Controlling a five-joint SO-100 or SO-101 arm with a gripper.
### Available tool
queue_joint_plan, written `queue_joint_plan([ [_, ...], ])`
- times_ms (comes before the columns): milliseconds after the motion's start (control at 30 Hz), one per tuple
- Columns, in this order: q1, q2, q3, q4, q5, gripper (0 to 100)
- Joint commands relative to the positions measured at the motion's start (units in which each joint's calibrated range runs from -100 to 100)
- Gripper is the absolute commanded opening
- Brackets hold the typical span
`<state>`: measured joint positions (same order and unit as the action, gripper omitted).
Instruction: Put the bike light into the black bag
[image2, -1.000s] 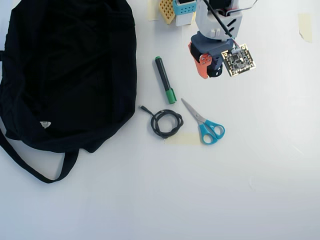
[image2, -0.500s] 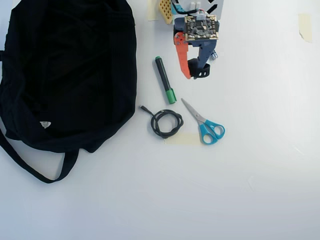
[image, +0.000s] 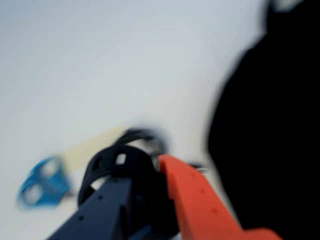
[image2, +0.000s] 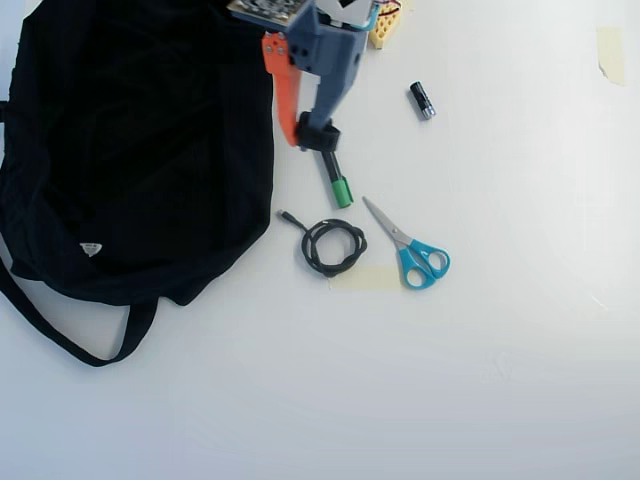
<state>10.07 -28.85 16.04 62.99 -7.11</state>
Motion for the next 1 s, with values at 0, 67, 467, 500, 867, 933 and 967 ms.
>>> queue_joint_plan([
  [0, 8.86, -0.94, -2.83, -0.63, -0.24, 2],
  [67, 12.37, -1.19, -3.01, -0.71, 0.45, 2],
  [467, 33.39, 2.29, -0.22, -6.57, 4.59, 2],
  [500, 33.69, 3.7, 0.22, -8.21, 4.59, 2],
  [867, 35.93, 36.98, -0.04, -23.97, 4.27, 2],
  [933, 35.93, 38.31, 0.22, -23.71, 4.01, 3],
  [967, 35.86, 37.48, 0.22, -23.28, 3.96, 3],
])
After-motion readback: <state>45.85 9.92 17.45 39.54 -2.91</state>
